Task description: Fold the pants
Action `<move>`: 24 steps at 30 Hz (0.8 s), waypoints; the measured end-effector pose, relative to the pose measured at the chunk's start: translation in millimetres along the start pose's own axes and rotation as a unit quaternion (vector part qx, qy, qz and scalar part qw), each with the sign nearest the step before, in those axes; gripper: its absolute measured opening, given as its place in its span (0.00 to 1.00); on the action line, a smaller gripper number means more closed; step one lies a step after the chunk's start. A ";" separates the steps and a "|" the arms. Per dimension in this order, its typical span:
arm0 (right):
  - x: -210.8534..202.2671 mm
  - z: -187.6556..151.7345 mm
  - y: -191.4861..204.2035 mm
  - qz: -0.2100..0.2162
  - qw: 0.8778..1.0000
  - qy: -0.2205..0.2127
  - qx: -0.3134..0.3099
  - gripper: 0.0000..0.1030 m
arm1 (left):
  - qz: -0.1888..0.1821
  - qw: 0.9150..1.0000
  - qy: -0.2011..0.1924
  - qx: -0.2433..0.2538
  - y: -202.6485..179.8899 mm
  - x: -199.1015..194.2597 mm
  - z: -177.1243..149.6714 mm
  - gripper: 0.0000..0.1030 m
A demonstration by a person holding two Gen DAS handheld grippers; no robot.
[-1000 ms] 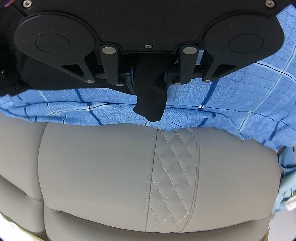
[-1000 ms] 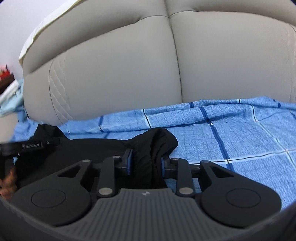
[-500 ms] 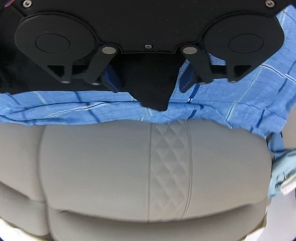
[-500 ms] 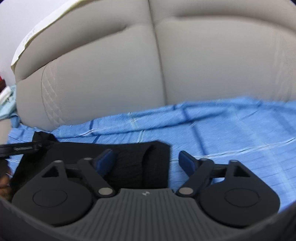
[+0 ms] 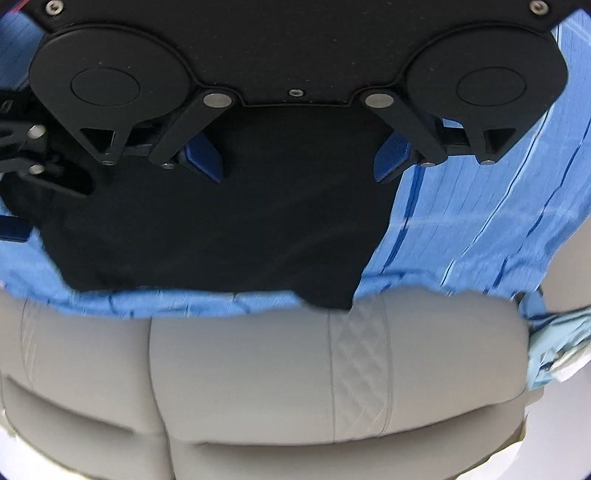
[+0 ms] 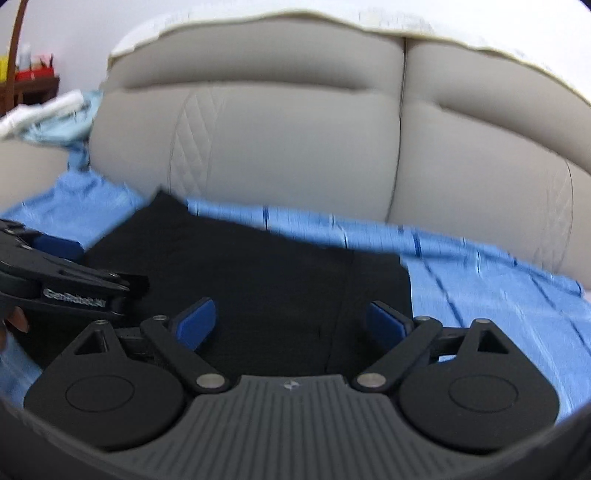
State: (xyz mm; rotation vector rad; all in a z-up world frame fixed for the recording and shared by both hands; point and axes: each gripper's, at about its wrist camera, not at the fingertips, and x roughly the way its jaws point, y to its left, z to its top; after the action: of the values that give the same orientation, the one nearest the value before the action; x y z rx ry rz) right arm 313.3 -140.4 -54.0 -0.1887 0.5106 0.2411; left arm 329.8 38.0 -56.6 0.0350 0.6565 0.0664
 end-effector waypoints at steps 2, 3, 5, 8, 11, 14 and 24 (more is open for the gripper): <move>-2.1 -13.2 -5.8 -0.014 1.000 0.012 0.004 0.93 | -0.008 1.000 -0.013 -0.014 7.1 -3.5 -10.7 0.88; -1.7 -17.2 -9.6 -0.023 1.000 0.014 0.006 0.93 | -0.012 1.000 -0.012 -0.024 11.4 -3.3 -13.6 0.90; -5.3 -25.6 -18.9 -0.038 0.999 0.015 0.015 0.96 | -0.020 0.999 -0.013 -0.045 20.8 -1.3 -18.4 0.94; -4.0 -40.2 -36.6 -0.037 0.997 0.009 0.068 1.00 | -0.019 0.998 -0.027 -0.052 24.8 1.1 -25.6 1.00; -1.3 -39.6 -44.8 -0.021 0.993 0.022 0.111 1.00 | -0.017 0.998 -0.022 -0.064 26.9 -0.1 -24.9 1.00; -12.6 -38.3 -37.1 -0.030 0.994 0.018 0.102 1.00 | -0.004 0.998 -0.012 -0.059 23.4 -8.2 -21.5 1.00; -77.0 -66.7 -12.0 -0.031 0.993 -0.025 0.110 1.00 | -0.019 0.998 -0.011 -0.056 10.9 -62.5 -55.0 1.00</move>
State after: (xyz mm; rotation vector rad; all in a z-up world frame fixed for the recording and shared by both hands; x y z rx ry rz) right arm 220.9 -181.6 -71.0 0.0157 0.4761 0.1265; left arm 246.3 45.0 -61.6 -0.0837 0.6295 0.0656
